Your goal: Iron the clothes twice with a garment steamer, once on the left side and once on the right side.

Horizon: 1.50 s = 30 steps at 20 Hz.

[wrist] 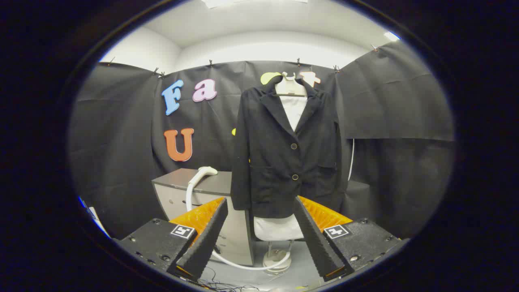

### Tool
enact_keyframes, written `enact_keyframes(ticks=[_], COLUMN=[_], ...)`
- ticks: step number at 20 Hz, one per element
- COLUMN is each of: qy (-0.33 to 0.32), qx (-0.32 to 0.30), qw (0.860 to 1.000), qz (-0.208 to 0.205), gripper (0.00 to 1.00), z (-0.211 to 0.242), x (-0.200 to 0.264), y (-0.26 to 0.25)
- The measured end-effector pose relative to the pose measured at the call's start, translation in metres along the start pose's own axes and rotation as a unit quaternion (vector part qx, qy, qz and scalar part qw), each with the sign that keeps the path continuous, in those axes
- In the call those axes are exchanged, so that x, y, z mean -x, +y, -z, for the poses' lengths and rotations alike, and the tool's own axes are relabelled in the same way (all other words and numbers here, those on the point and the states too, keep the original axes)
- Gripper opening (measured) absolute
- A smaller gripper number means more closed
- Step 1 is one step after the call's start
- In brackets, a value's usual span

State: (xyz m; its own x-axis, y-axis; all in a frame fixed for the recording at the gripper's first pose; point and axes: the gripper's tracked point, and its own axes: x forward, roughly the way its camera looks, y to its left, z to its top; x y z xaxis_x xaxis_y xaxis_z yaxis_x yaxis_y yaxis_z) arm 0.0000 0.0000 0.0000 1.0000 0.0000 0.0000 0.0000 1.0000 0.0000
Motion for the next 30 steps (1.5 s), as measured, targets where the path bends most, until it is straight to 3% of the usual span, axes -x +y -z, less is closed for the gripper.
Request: enact_keyframes(ticks=[6, 19, 30], qy=[-0.009, 0.005, 0.002], qx=[0.0, -0.004, -0.009], qw=[1.0, 1.0, 1.0], qz=[0.027, 0.018, -0.008], gripper=[1.0, 1.0, 1.0], z=[-0.005, -0.001, -0.037], x=[-0.013, -0.041, -0.135], y=[0.029, 0.061, 0.133])
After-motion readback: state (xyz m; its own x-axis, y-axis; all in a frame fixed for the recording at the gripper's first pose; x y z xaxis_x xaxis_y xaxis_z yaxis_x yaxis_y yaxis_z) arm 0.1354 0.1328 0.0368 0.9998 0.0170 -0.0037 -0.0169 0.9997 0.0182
